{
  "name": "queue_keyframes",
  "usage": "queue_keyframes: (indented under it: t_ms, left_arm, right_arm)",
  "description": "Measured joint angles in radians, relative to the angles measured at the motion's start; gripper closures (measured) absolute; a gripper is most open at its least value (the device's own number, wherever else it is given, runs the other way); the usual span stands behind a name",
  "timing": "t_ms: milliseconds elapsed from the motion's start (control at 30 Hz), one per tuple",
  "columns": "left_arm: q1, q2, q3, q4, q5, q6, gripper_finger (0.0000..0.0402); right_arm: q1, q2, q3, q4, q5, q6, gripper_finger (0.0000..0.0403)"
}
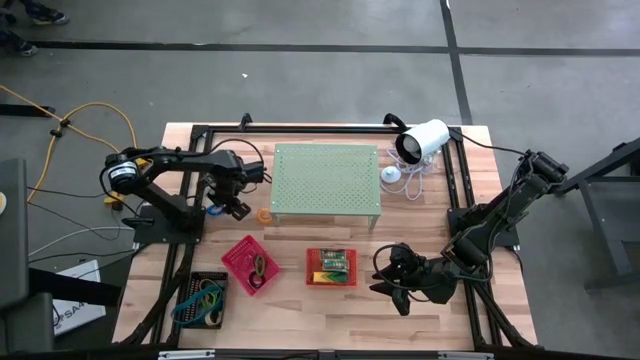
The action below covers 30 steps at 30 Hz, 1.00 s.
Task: Pick & Place Office Desk Supplies
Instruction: Put the blue spring keychain into the red bin
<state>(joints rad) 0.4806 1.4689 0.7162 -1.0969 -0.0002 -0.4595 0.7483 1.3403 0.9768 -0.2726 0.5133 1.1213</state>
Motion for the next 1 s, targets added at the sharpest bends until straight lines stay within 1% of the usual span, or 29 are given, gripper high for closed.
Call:
queue_keyframes:
  t_ms: [300,533,800,1000]
  left_arm:
    - [-0.012,0.000,0.000,0.033,-0.035,0.017,0.0261]
    - [-0.019,0.000,0.000,0.027,-0.034,-0.047,0.0261]
    - [-0.035,0.000,0.000,0.024,-0.015,-0.164,0.0261]
    - [-0.035,0.000,0.000,0.024,-0.014,-0.306,0.0261]
  right_arm:
    - [0.000,0.000,0.000,0.000,0.000,0.000,0.0252]
    - [0.000,0.000,0.000,0.000,0.000,0.000,0.0252]
    - [0.000,0.000,0.000,0.000,0.000,0.000,0.0252]
    - [0.000,0.000,0.000,0.000,0.000,0.000,0.0252]
